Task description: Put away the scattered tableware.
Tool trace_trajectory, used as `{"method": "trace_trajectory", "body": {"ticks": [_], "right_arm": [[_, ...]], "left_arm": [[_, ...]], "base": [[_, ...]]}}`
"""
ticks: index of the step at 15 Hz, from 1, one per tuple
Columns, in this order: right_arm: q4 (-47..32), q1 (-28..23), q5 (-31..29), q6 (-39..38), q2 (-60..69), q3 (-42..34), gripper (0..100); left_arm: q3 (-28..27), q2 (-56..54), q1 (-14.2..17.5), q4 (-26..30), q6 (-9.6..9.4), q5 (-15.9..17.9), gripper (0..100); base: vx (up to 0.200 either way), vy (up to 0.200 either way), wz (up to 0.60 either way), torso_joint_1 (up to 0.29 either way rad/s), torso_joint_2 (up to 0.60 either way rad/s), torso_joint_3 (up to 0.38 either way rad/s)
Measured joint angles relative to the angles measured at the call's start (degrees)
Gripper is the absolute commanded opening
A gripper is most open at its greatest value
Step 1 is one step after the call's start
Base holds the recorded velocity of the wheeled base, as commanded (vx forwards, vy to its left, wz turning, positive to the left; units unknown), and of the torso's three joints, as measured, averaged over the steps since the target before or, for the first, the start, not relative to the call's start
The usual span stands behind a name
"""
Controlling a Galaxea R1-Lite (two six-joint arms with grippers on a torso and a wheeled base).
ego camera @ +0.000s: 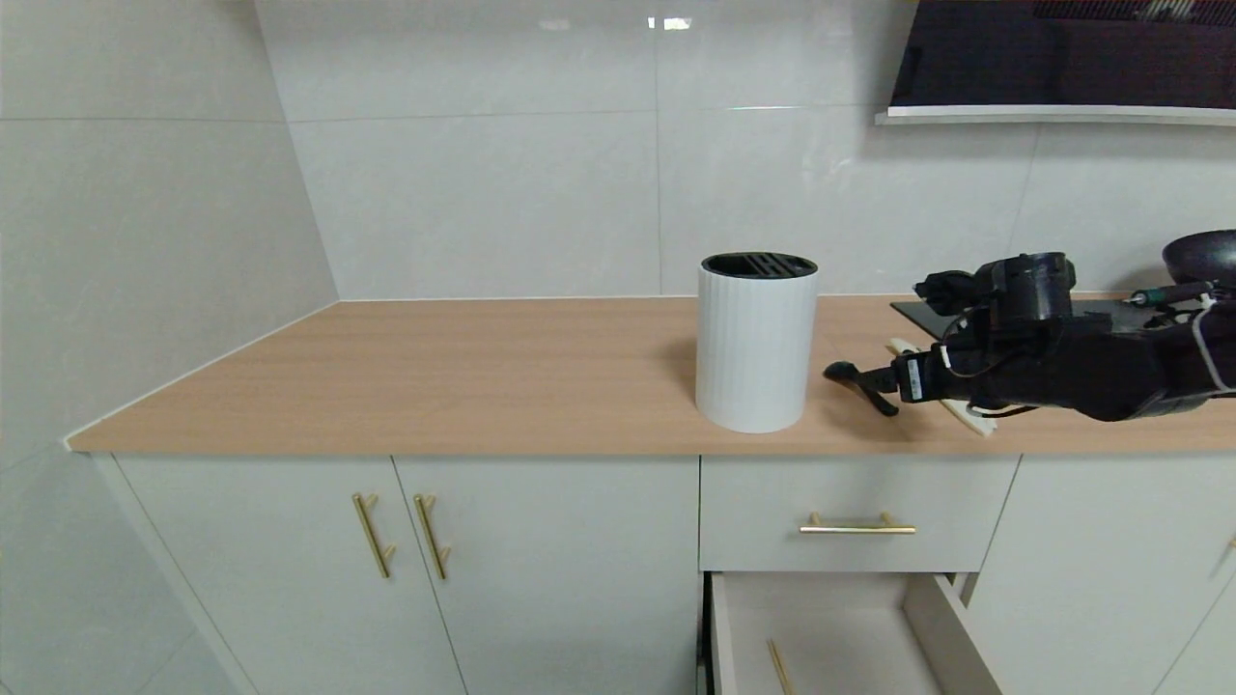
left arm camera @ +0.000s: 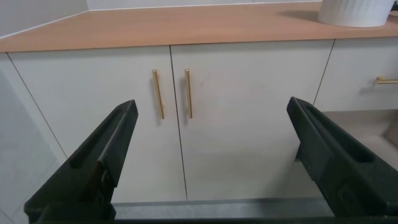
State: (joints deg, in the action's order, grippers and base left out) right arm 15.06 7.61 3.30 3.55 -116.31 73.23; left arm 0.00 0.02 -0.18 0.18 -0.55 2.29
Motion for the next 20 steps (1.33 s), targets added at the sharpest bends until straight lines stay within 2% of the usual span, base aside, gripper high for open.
{"method": "trace_trajectory", "body": {"ticks": [5, 15, 16, 20], "right_arm": [[4.67, -1.8, 3.34, 3.36, -8.33, 2.88, 100], [5.13, -2.9, 5.56, 3.05, -13.76, 7.09, 100], [5.11, -2.95, 5.64, 3.02, -13.9, 7.14, 0], [5.52, -2.95, 5.58, 3.05, -14.86, 7.42, 0]], "left_arm": [[0.0, 0.0, 0.0, 0.0, 0.0, 0.0, 100], [0.0, 0.0, 0.0, 0.0, 0.01, 0.0, 100], [0.0, 0.0, 0.0, 0.0, 0.0, 0.0, 100], [0.0, 0.0, 0.0, 0.0, 0.01, 0.0, 100]], "base": [[0.0, 0.0, 0.0, 0.0, 0.0, 0.0], [0.0, 0.0, 0.0, 0.0, 0.0, 0.0], [0.0, 0.0, 0.0, 0.0, 0.0, 0.0], [0.0, 0.0, 0.0, 0.0, 0.0, 0.0]]}}
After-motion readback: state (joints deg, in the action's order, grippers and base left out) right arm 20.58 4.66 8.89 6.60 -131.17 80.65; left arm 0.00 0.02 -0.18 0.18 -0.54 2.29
